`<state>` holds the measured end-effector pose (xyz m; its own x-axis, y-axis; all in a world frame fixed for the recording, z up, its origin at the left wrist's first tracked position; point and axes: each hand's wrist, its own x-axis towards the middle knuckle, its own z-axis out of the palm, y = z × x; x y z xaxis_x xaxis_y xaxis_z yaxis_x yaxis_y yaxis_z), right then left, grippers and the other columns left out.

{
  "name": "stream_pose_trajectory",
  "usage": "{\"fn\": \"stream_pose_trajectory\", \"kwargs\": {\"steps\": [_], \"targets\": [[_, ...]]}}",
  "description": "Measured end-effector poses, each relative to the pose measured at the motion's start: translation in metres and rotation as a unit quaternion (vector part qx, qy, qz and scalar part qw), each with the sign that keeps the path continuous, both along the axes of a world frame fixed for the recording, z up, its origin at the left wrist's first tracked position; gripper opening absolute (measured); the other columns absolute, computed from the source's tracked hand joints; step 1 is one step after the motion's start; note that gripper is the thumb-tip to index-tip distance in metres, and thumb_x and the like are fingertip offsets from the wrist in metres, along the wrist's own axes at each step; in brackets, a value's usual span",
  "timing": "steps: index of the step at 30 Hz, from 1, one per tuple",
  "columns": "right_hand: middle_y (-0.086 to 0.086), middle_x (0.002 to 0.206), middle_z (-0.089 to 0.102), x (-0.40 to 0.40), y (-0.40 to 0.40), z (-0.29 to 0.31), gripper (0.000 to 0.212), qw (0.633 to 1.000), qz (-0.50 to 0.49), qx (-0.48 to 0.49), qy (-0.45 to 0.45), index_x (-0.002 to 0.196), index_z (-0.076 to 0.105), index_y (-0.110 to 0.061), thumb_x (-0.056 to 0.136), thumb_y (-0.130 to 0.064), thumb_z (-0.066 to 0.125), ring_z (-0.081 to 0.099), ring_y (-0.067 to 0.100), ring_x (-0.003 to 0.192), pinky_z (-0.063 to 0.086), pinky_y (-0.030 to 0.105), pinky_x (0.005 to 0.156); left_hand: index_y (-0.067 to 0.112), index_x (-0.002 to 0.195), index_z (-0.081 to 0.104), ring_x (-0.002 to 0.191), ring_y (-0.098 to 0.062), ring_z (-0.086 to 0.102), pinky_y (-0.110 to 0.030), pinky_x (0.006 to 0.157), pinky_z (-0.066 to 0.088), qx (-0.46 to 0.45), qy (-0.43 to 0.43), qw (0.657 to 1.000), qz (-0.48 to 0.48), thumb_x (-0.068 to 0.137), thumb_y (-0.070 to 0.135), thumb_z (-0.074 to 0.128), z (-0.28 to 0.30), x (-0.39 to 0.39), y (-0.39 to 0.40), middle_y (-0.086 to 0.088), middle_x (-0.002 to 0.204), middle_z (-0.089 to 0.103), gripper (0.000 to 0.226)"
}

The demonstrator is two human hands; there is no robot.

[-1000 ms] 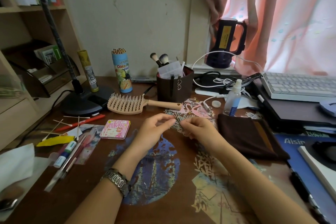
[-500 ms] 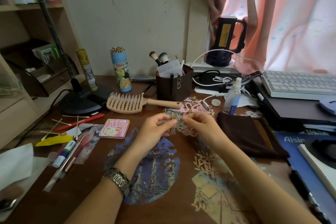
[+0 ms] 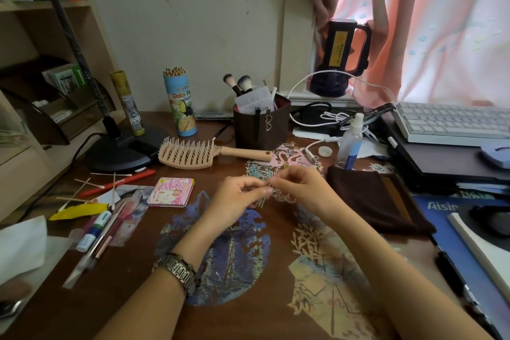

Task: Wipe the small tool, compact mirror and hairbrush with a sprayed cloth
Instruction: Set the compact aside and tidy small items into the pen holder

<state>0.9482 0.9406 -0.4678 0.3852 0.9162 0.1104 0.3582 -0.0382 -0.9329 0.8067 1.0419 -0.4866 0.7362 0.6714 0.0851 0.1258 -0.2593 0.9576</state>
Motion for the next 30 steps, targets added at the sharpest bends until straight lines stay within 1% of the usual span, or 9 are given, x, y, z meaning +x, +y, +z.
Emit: {"fn": "stream_pose_trajectory", "kwargs": {"steps": [4,10,12,15,18,23,25,28,30], "targets": [[-0.003,0.074,0.064,0.004,-0.002,0.004,0.012,1.0,0.009,-0.023,-0.008,0.085,0.07,-0.015,0.084,-0.027,0.068,0.054,0.004,0.064,0.044,0.017,0.06,0.018,0.097,0.074,0.08,-0.007,0.067,-0.017,0.066,0.05,0.019,0.009,1.0,-0.011,0.083,0.023,0.07,0.0,0.0,0.0,0.002,0.087,0.074,0.016],[0.015,0.083,0.068,0.017,-0.002,0.014,0.018,0.999,0.012,-0.033,-0.019,0.083,0.071,-0.01,0.08,-0.027,0.073,0.057,0.013,0.071,0.047,0.025,0.068,0.023,0.09,0.074,0.081,-0.016,0.068,-0.021,0.073,0.053,0.031,-0.003,0.999,-0.005,0.08,0.023,0.073,0.0,-0.001,0.002,-0.004,0.085,0.074,0.01],[0.01,0.079,0.067,0.023,-0.001,0.021,0.018,0.999,0.007,-0.036,-0.034,0.082,0.07,-0.01,0.079,-0.028,0.074,0.058,0.011,0.068,0.048,0.024,0.067,0.025,0.088,0.074,0.083,-0.014,0.067,-0.023,0.076,0.051,0.057,0.007,0.998,0.008,0.08,0.025,0.073,0.0,-0.001,0.005,0.002,0.084,0.073,0.008],[0.002,0.073,0.065,0.035,0.001,0.032,0.022,0.998,-0.005,-0.043,-0.054,0.081,0.07,-0.007,0.077,-0.027,0.075,0.055,0.006,0.063,0.045,0.02,0.063,0.025,0.088,0.073,0.082,-0.001,0.063,-0.012,0.073,0.047,0.114,0.022,0.993,0.031,0.081,0.026,0.072,0.0,-0.003,0.006,0.009,0.085,0.071,0.007],[0.01,0.075,0.067,0.048,0.003,0.044,0.022,0.996,-0.011,-0.042,-0.075,0.081,0.071,-0.004,0.076,-0.025,0.076,0.055,0.01,0.064,0.044,0.022,0.062,0.026,0.092,0.072,0.084,0.005,0.055,-0.006,0.069,0.039,0.202,0.052,0.977,0.052,0.083,0.031,0.069,-0.001,-0.003,0.005,0.017,0.091,0.065,0.01],[0.003,0.058,0.065,0.067,0.005,0.065,0.012,0.992,-0.015,-0.049,-0.117,0.075,0.073,-0.01,0.079,-0.021,0.075,0.049,0.007,0.045,0.039,0.016,0.045,0.03,0.103,0.066,0.101,-0.007,0.046,-0.027,0.086,0.037,0.361,0.152,0.917,0.073,0.087,0.041,0.06,-0.007,-0.004,0.009,0.016,0.105,0.057,0.02],[0.009,0.068,0.069,0.073,0.008,0.073,0.011,0.99,-0.017,-0.043,-0.133,0.077,0.074,-0.011,0.079,-0.021,0.075,0.055,0.015,0.052,0.045,0.022,0.051,0.03,0.109,0.063,0.108,-0.008,0.044,-0.027,0.091,0.033,0.381,0.176,0.905,0.072,0.088,0.043,0.058,-0.008,-0.004,0.008,0.015,0.111,0.055,0.024],[-0.001,0.075,0.072,0.084,0.016,0.083,0.009,0.985,-0.019,-0.026,-0.167,0.079,0.074,-0.011,0.078,-0.02,0.075,0.065,0.003,0.062,0.048,0.013,0.058,0.032,0.113,0.059,0.113,-0.007,0.041,-0.024,0.093,0.03,0.389,0.199,0.897,0.067,0.091,0.045,0.053,-0.009,-0.003,0.008,0.016,0.115,0.051,0.027],[-0.002,0.078,0.073,0.092,0.024,0.089,0.009,0.979,-0.023,-0.015,-0.201,0.08,0.074,-0.013,0.078,-0.022,0.075,0.066,0.004,0.068,0.05,0.014,0.063,0.033,0.113,0.059,0.114,-0.006,0.041,-0.023,0.093,0.03,0.385,0.199,0.899,0.066,0.091,0.045,0.052,-0.009,-0.002,0.008,0.016,0.116,0.05,0.026]]}}
